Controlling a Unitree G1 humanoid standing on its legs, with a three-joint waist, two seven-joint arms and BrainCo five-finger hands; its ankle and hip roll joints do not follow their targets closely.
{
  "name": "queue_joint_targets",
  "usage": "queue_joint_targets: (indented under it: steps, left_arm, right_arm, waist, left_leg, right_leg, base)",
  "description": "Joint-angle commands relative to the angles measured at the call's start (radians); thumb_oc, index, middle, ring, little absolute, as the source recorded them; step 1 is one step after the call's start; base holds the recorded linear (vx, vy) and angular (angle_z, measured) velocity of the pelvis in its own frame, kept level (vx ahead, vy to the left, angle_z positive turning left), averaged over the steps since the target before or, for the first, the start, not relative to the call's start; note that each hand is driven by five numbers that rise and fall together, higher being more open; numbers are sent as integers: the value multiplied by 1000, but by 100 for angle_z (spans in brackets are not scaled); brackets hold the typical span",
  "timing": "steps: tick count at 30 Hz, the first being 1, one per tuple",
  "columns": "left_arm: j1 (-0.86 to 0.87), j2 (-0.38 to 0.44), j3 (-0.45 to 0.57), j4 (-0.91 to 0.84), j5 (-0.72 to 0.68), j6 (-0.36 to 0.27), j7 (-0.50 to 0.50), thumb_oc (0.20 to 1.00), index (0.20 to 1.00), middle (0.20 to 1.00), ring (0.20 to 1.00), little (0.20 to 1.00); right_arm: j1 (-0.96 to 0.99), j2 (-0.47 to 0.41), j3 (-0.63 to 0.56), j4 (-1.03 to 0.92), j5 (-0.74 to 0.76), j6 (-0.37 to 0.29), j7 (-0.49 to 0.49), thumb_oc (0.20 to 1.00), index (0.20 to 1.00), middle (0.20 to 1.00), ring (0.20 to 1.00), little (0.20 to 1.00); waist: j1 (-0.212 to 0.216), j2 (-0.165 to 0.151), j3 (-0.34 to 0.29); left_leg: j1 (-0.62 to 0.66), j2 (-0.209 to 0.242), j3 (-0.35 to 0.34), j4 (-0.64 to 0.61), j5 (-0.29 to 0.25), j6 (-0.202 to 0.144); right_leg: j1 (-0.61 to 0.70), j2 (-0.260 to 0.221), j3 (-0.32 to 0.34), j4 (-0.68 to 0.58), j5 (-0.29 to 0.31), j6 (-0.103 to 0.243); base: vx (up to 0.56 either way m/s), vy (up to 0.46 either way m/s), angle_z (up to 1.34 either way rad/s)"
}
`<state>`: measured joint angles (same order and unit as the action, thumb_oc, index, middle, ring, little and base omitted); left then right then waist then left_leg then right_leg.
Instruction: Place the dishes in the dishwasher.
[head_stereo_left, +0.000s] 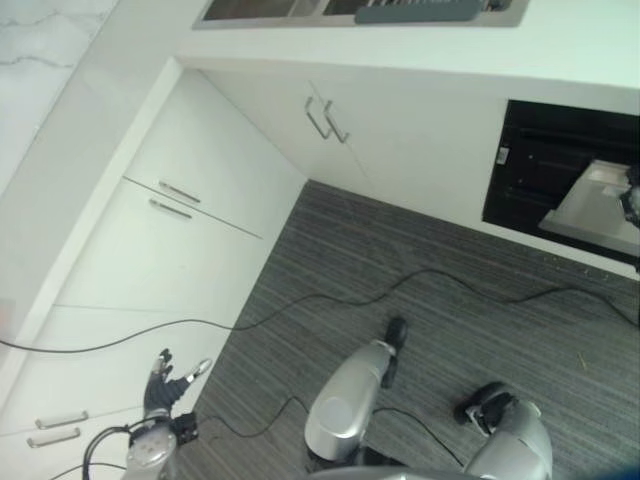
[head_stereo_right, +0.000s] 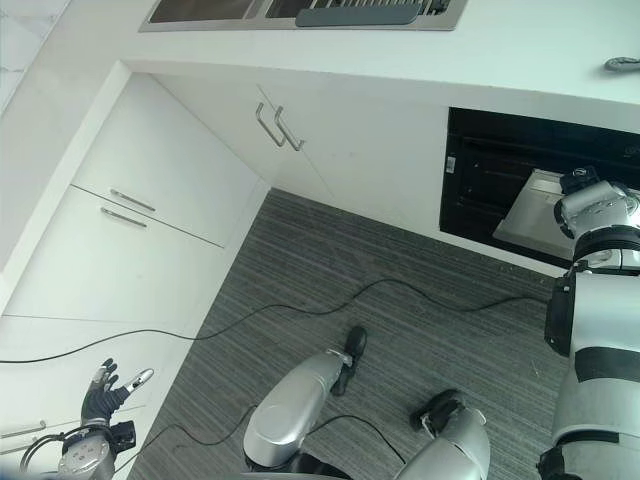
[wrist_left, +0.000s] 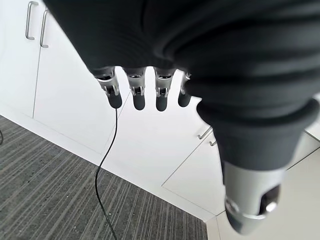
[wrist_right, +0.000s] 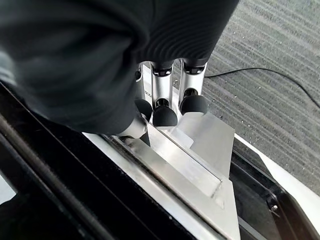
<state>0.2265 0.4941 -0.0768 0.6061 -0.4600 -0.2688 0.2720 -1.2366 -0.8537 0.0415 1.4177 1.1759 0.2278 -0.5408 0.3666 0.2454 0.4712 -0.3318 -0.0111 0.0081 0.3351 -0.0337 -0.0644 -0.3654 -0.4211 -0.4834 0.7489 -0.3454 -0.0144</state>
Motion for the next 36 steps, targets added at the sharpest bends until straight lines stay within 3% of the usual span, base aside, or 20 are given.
queue_joint_targets:
  steps: [1,3,4,7,11,14,17,20,22,27,28,30,32,36]
  left_arm:
    - [8,77,66,18,-30,-41,5,1000,1000,1000,1000,1000]
    - [-1,78,70,19,-27,-41,-2,1000,1000,1000,1000,1000]
    - [-3,79,72,19,-27,-45,-5,1000,1000,1000,1000,1000]
    - [-5,81,81,18,-33,-56,-18,1000,1000,1000,1000,1000]
    - [-1,80,102,-2,-32,-77,-34,1000,1000,1000,1000,1000]
    - [1,79,104,-37,-34,-74,-38,1000,1000,1000,1000,1000]
    - [3,91,99,-52,-32,-81,-42,1000,1000,1000,1000,1000]
    - [12,109,101,-44,-59,-112,-67,1000,1000,1000,1000,1000]
    - [24,115,123,-50,-62,-117,-81,1000,1000,1000,1000,1000]
    - [38,90,157,-69,-79,-128,-105,1000,1000,1000,1000,1000]
    - [40,70,164,-89,-82,-154,-132,1000,1000,1000,1000,1000]
    - [45,43,160,-119,-76,-174,-153,1000,1000,1000,1000,1000]
    - [64,8,146,-158,-64,-220,-197,1000,1000,1000,1000,1000]
    - [54,-17,86,-193,-6,-215,-188,1000,1000,1000,1000,1000]
  right_arm:
    - [-179,-95,86,-135,-60,-68,138,200,200,200,200,200]
    - [-148,-81,73,-135,-47,-32,206,200,200,200,200,200]
    - [-134,-77,69,-138,-43,-8,238,1000,1000,1000,1000,1000]
    - [-65,-46,45,-156,-32,5,365,1000,1000,1000,1000,1000]
    - [102,21,-1,-312,-103,-104,490,1000,1000,1000,1000,1000]
    - [226,74,-31,-468,-88,-129,526,1000,1000,1000,1000,1000]
    - [233,70,-30,-474,-126,-100,533,1000,1000,1000,1000,1000]
    - [182,31,-9,-393,-45,-12,653,1000,1000,1000,1000,1000]
    - [214,30,-3,-426,-75,-28,686,1000,1000,1000,1000,1000]
    - [428,101,-35,-667,-96,-70,727,1000,1000,1000,1000,1000]
    - [563,166,-55,-784,-173,-93,729,1000,1000,1000,1000,1000]
    - [684,226,-57,-877,-274,-116,705,1000,1000,1000,1000,1000]
    - [841,291,-51,-951,-343,-165,687,1000,1000,1000,1000,1000]
    - [981,359,-30,-968,-405,-230,694,1000,1000,1000,1000,1000]
  waist:
    - [30,3,19]
    - [27,-3,23]
    - [25,-7,25]
    - [18,-17,31]
    - [-2,-50,44]
    - [-21,-74,49]
    - [-24,-85,49]
    - [-20,-94,49]
    - [-21,-109,49]
    - [-51,-153,48]
    - [-69,-175,49]
    - [-86,-200,37]
    - [-102,-248,13]
    - [-136,-292,-39]
  left_leg:
    - [-60,-20,55,-31,61,17]
    - [-58,-18,60,-33,59,17]
    - [-57,-16,62,-32,57,17]
    - [-52,-9,70,-29,50,18]
    - [-47,6,77,-15,32,22]
    - [-48,13,86,0,16,26]
    - [-47,16,94,1,10,27]
    - [-32,20,99,-26,17,22]
    - [-19,21,102,-39,19,22]
    - [5,33,119,-44,4,26]
    - [8,39,140,-38,10,37]
    - [23,40,148,-36,-6,41]
    - [56,37,159,-33,-37,44]
    - [125,32,159,-56,-67,54]
  right_leg:
    - [90,37,5,-1,26,55]
    - [92,43,4,-16,34,57]
    - [93,45,4,-22,38,59]
    - [101,50,5,-45,50,62]
    - [120,66,10,-97,83,69]
    - [126,75,20,-136,111,77]
    - [132,85,25,-166,128,81]
    - [143,104,30,-207,143,87]
    - [159,112,31,-240,160,91]
    - [196,122,41,-319,206,99]
    - [216,122,39,-372,254,95]
    - [246,123,53,-420,279,101]
    - [318,120,64,-498,320,115]
    - [371,106,90,-488,391,137]
  base:
    - [-83,-19,-5]
    - [-79,-8,-6]
    - [-78,1,-4]
    - [-55,16,-5]
    - [-60,0,-7]
    - [-45,12,-13]
    - [-32,-17,-9]
    - [-21,3,-3]
    - [-6,18,0]
    - [25,90,-9]
    - [20,199,-13]
    - [72,188,-13]
    - [155,185,-28]
    - [178,156,-15]
